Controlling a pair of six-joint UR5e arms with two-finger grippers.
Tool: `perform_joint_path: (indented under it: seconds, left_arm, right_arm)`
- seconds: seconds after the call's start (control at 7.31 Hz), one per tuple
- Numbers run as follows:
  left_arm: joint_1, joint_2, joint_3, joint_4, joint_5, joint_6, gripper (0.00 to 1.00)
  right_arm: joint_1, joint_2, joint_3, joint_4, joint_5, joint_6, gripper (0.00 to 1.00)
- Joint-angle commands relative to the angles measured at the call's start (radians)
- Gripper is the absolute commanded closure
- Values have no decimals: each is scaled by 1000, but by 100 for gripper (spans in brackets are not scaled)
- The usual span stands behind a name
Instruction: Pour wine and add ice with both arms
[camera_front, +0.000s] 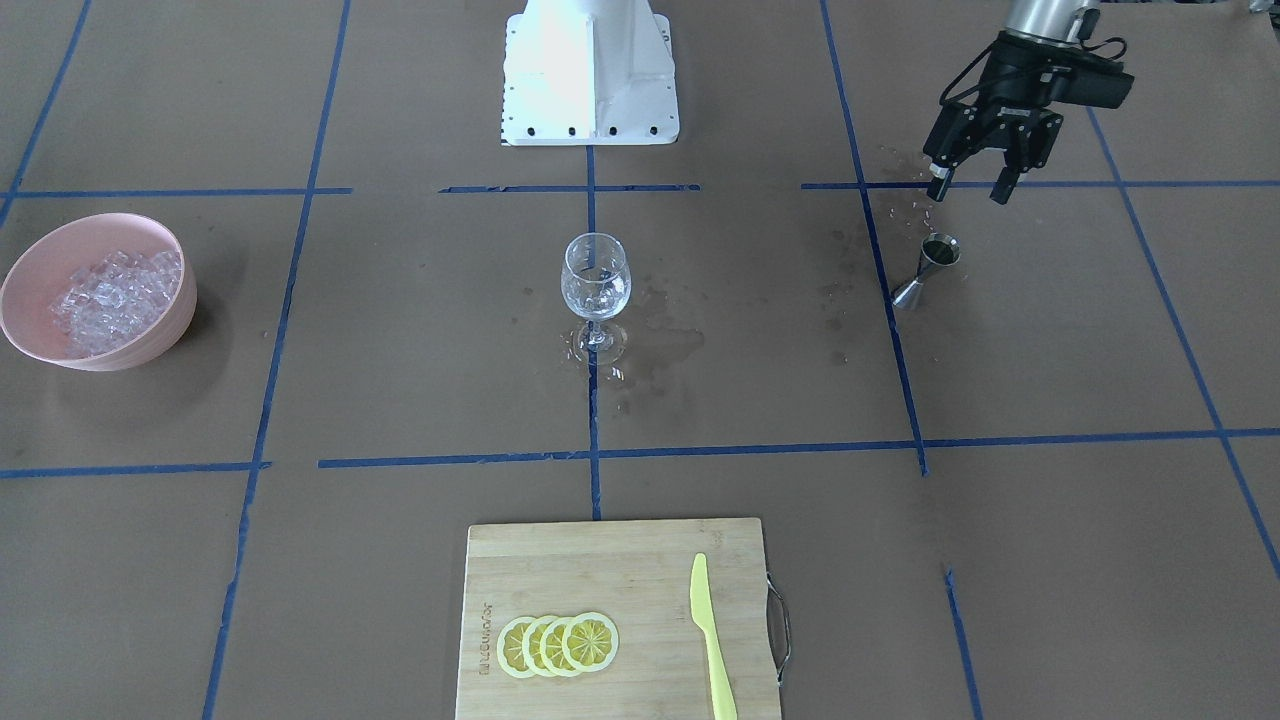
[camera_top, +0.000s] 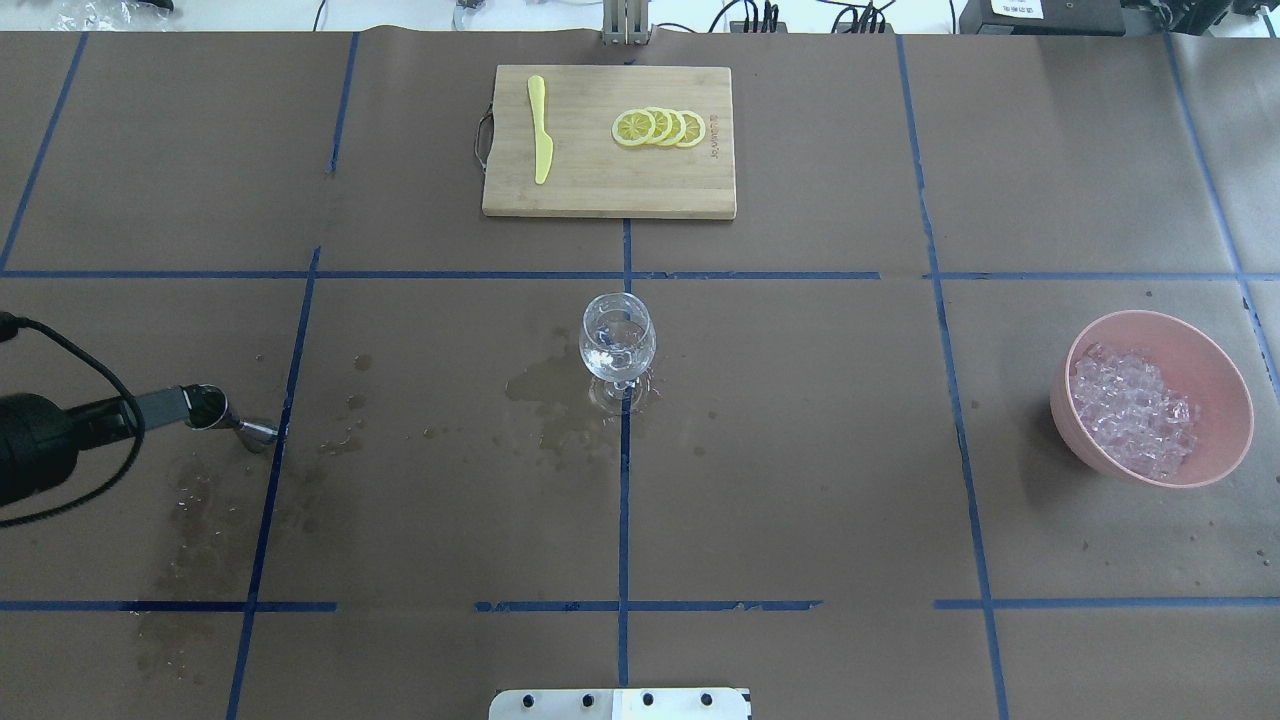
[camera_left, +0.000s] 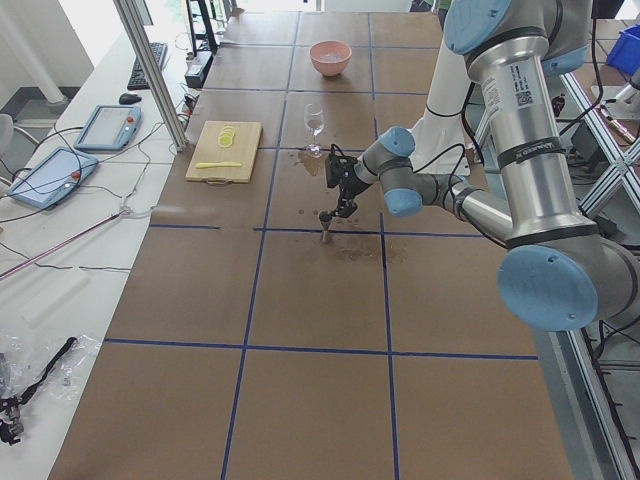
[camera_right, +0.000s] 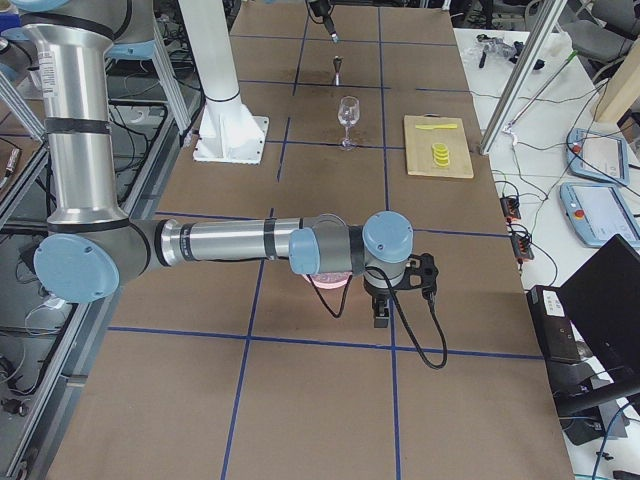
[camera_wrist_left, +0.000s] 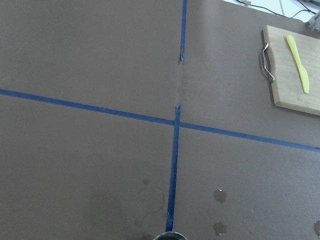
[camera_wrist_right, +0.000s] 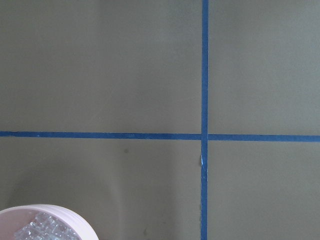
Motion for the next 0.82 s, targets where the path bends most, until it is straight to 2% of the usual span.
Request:
perform_joint_path:
  seconds: [0.0,0.14,0.41,0.68]
  left_arm:
    - [201,7,20,48,303,-91,1]
    - [244,7,54,51,408,-92,1]
    - [264,-15,178,45,514,-94,1]
    - [264,-129,238,36,641,-96,2]
  right_arm:
    - [-1,5,9,2,21,2,0]
    - [-1,5,30,1,23,2,0]
    - [-1,7,35,1,23,2,0]
    - [-1,9,50,1,29,40,0]
